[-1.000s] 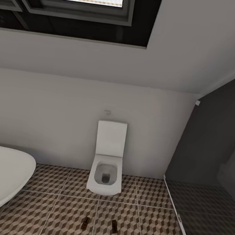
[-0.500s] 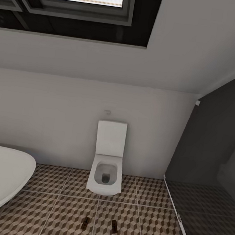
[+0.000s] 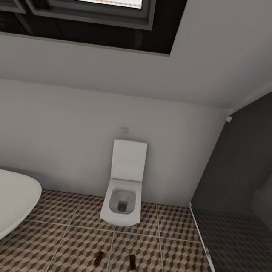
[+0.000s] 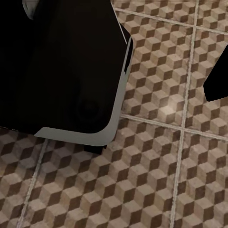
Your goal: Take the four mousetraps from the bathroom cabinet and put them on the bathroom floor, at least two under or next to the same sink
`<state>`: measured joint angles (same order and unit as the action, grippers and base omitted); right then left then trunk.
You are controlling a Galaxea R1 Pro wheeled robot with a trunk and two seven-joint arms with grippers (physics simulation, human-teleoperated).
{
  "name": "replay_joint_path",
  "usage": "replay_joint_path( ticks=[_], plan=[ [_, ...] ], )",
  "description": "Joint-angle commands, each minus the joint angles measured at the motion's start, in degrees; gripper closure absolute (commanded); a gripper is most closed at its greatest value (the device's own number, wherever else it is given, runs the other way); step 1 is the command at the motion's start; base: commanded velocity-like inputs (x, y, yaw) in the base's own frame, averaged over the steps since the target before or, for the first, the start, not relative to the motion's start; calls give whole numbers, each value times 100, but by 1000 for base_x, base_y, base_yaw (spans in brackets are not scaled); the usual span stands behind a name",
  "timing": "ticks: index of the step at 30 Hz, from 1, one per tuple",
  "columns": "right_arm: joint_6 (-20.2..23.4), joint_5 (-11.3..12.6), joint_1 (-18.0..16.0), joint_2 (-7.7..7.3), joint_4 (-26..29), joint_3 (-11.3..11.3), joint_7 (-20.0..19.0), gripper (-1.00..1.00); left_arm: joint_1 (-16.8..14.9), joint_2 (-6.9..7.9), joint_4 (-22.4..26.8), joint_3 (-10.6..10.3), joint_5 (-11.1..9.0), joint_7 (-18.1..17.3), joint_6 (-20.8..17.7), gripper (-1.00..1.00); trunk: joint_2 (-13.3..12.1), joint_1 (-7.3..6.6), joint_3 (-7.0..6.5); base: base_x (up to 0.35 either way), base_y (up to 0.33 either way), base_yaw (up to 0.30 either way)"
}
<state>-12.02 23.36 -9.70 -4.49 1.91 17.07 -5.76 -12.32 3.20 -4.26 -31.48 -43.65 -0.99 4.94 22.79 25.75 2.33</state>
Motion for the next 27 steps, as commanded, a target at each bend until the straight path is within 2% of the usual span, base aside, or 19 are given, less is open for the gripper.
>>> replay_joint_path(
  ticks=[1, 5, 6, 13, 17, 21, 27],
  plan=[
    [-18, 58, -6, 1, -9, 34, -32, -100, -8, -4, -20, -41, -29, -8, -11, -100, 13, 3, 13, 0, 0, 0],
    [-10, 47, -6, 13, -22, 34, -31, -100, -3, 11, -28, -42, -29, -3, -303, -100, 13, 3, 13, 0, 0, 0],
    [-7, 43, -6, 18, -32, 34, -26, -100, 5, 33, -33, -42, -29, -1, -536, -100, 13, 3, 13, 0, 0, 0],
    [-8, 39, -6, 30, -48, 34, -15, -100, 198, 174, -39, -42, -29, -12, -1498, -100, 13, 3, 13, 0, 0, 0],
    [-9, 39, -6, 33, -45, 34, -13, -100, 355, 225, -40, -42, -29, 3, -1739, -100, 13, 3, 13, 0, 0, 0],
    [-8, 38, -6, 34, -43, 39, -13, -100, 504, 317, -40, -42, -29, 131, -1812, -100, 13, 3, 13, 0, 0, 0],
    [-10, 37, -6, 35, -41, 36, -13, -100, 644, 573, -40, -42, -28, 718, -1862, -100, 13, 3, 13, 0, 0, 0]
  ],
)
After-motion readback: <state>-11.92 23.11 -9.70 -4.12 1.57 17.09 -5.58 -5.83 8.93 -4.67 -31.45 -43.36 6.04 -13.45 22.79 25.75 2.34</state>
